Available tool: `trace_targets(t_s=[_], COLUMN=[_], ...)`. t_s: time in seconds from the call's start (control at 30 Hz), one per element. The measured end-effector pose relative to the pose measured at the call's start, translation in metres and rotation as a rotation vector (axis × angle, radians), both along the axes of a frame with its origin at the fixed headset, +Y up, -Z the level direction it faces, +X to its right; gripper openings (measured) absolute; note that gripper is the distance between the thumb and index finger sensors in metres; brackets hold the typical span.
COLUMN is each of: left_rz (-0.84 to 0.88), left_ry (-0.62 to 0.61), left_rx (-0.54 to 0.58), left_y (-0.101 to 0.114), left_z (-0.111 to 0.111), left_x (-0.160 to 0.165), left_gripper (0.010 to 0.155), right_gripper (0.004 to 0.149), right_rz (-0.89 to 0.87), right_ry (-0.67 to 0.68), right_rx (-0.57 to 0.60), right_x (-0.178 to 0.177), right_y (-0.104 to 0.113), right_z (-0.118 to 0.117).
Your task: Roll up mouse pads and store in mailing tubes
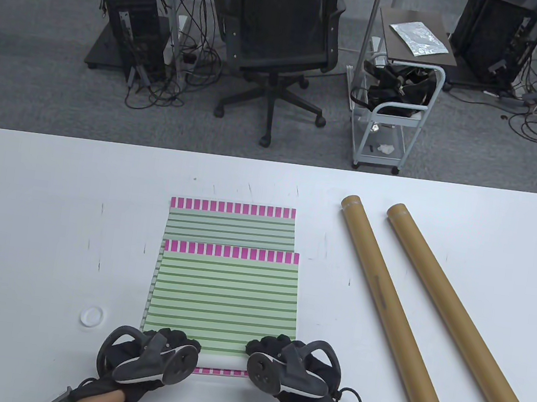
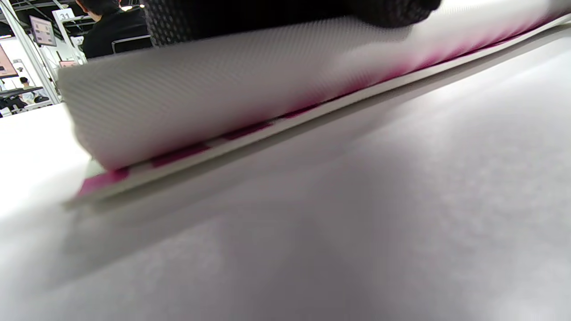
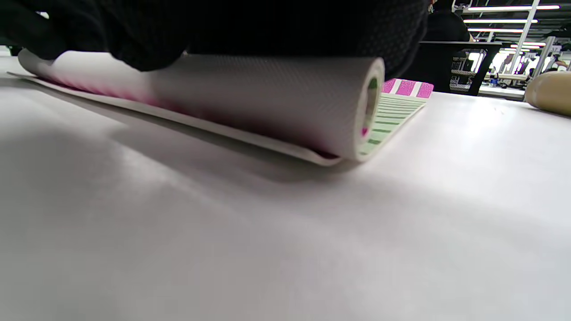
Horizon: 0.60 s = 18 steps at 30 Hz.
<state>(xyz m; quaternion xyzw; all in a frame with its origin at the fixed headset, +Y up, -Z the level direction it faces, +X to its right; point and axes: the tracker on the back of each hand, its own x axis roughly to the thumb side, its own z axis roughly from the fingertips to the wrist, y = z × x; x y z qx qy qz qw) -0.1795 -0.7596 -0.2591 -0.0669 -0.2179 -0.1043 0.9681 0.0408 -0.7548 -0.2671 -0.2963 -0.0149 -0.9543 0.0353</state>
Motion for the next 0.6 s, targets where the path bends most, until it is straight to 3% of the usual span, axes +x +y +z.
trace_targets(t_s=[0.13,0.3,0.5,0.6], left_rz=[-0.027,0.005,0.024,-0.003], left_ry=[-0.007,-0.02,-0.09,-0.106], left_rx=[0.022,-0.03,-0.084,-0.061], left_y=[-0.0002,0.002,0.006,0.0062], left_z=[0.0014,-0.0009,0.0059,0.0084], left_x=[0.0004,-0.0031,-0.003,-0.0007], left_gripper=[0.049,0.049,0.049,0.047], right_gripper=[0.053,0.051,0.049,0.048], right_rz=[-0.013,-0.002,-0.035,-0.023], right_ry=[-0.027,-0.007,0.035,0.041], right_rx=[-0.042,-0.04,-0.154,-0.164], right_x=[0.0034,0.0017,0.0041,0.0032], right_y=[-0.0061,-0.0034,0.0,0.0001], right_z=[-0.0041,-0.0064,-0.0027,-0.0019])
